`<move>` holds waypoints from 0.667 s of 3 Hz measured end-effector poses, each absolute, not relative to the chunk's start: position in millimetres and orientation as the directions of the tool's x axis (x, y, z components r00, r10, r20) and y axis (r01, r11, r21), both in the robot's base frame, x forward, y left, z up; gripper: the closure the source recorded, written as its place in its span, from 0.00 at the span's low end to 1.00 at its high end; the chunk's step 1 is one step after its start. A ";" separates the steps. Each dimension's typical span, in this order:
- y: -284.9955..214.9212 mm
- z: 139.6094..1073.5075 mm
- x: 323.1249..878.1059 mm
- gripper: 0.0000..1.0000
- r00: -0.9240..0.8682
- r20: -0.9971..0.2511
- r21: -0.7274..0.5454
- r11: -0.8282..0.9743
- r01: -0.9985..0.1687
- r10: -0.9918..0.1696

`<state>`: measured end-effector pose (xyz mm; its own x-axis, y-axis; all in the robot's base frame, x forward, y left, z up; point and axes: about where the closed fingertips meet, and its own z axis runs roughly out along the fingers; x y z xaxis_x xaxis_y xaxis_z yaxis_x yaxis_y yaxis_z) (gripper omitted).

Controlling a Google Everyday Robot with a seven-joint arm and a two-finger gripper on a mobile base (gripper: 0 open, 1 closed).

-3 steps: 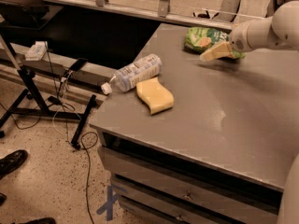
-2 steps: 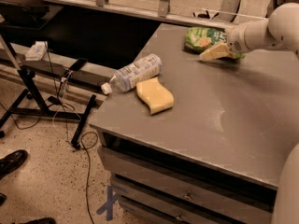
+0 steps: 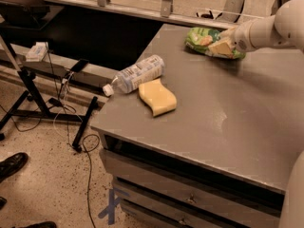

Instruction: Move green rice chip bag near sponge

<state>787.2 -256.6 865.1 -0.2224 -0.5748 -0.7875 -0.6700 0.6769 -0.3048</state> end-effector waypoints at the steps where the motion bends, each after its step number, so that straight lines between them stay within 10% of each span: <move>1: -254.5 875.2 770.2 0.87 -0.204 -0.771 -0.323 0.647 -0.691 -0.603; 2: -258.1 892.5 733.7 1.00 -0.177 -0.739 -0.352 0.596 -0.722 -0.651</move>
Offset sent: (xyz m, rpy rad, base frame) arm -0.1057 -0.0130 0.0558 -0.1486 0.0015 0.1287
